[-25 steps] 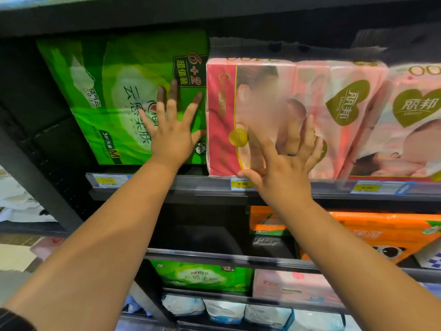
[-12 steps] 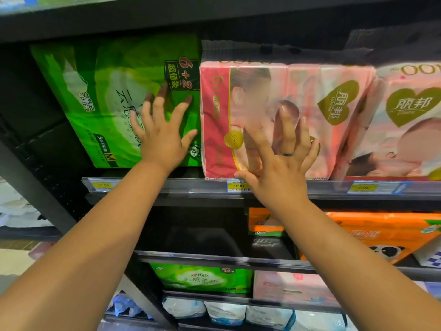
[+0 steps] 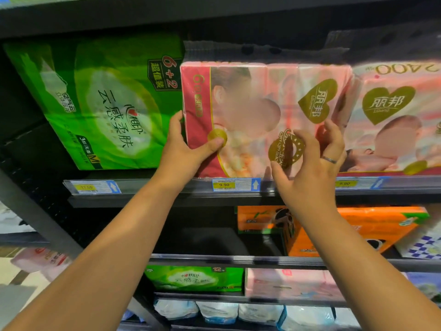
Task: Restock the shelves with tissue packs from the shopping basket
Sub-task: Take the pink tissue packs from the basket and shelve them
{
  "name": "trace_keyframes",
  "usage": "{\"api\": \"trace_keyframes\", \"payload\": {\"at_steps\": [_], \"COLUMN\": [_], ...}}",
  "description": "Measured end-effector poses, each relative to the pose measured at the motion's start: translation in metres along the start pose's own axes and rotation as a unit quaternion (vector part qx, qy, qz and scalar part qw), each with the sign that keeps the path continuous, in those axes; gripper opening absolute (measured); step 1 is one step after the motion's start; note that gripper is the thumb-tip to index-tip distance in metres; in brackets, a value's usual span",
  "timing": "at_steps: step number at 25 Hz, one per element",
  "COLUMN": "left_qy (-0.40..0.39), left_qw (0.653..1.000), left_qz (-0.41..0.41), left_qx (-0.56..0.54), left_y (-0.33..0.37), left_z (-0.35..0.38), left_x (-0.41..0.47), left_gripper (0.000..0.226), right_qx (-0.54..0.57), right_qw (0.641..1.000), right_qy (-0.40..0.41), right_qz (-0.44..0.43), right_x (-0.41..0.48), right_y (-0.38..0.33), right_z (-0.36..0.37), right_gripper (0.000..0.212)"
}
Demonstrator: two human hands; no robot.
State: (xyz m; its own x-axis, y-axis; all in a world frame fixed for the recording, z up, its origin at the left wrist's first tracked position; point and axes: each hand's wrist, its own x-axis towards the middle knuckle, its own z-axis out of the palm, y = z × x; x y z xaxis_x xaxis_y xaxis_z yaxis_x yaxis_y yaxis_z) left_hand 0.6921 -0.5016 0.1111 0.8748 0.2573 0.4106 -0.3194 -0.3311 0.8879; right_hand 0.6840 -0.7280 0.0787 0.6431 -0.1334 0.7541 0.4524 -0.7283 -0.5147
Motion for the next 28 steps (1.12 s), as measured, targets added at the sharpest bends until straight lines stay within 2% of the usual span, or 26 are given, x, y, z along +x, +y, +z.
{"api": "trace_keyframes", "payload": {"at_steps": [4, 7, 11, 14, 16, 20, 22, 24, 25, 26, 28], "left_qy": [0.013, 0.013, 0.012, 0.020, 0.012, -0.003, 0.035, 0.085, 0.066, 0.019, -0.050], "left_qw": [1.000, 1.000, 0.999, 1.000, 0.999, 0.987, 0.978, 0.931, 0.899, 0.876, 0.863], "left_qz": [0.004, 0.018, 0.024, 0.014, 0.009, 0.003, 0.040, 0.204, 0.274, 0.304, 0.264], "left_qx": [-0.013, -0.014, -0.034, 0.004, 0.048, 0.158, 0.200, 0.289, 0.334, 0.374, 0.427], "left_y": [-0.003, -0.005, -0.007, -0.013, -0.011, -0.006, -0.001, -0.001, -0.001, 0.001, 0.005], "left_z": [0.004, 0.003, 0.007, 0.007, 0.008, 0.005, 0.000, 0.002, 0.006, 0.009, 0.015], "left_x": [0.003, 0.006, 0.006, 0.011, 0.013, 0.011, -0.007, -0.029, -0.036, -0.038, -0.030], "left_gripper": [0.082, 0.082, 0.068, 0.063, 0.065, 0.088, 0.094, 0.071, 0.053, 0.036, 0.018], "right_qx": [0.062, 0.123, 0.138, 0.085, 0.008, -0.096, -0.103, -0.101, -0.102, -0.108, -0.130], "right_qw": [0.996, 0.991, 0.987, 0.994, 0.997, 0.985, 0.983, 0.983, 0.983, 0.982, 0.978], "right_qy": [-0.050, -0.041, -0.051, -0.055, -0.080, -0.141, -0.152, -0.149, -0.147, -0.149, -0.155], "right_qz": [0.035, 0.044, 0.060, 0.030, 0.018, -0.018, -0.031, -0.036, -0.037, -0.040, -0.047], "right_x": [-0.001, 0.001, 0.002, -0.001, -0.001, 0.004, 0.009, 0.013, 0.016, 0.017, 0.019], "right_y": [-0.005, -0.005, -0.003, -0.001, 0.000, 0.008, 0.010, 0.011, 0.011, 0.011, 0.009], "right_z": [-0.009, -0.016, -0.020, -0.018, -0.014, -0.012, -0.013, -0.014, -0.014, -0.014, -0.012], "right_gripper": [0.070, 0.072, 0.071, 0.062, 0.055, 0.034, 0.030, 0.027, 0.025, 0.022, 0.018]}}
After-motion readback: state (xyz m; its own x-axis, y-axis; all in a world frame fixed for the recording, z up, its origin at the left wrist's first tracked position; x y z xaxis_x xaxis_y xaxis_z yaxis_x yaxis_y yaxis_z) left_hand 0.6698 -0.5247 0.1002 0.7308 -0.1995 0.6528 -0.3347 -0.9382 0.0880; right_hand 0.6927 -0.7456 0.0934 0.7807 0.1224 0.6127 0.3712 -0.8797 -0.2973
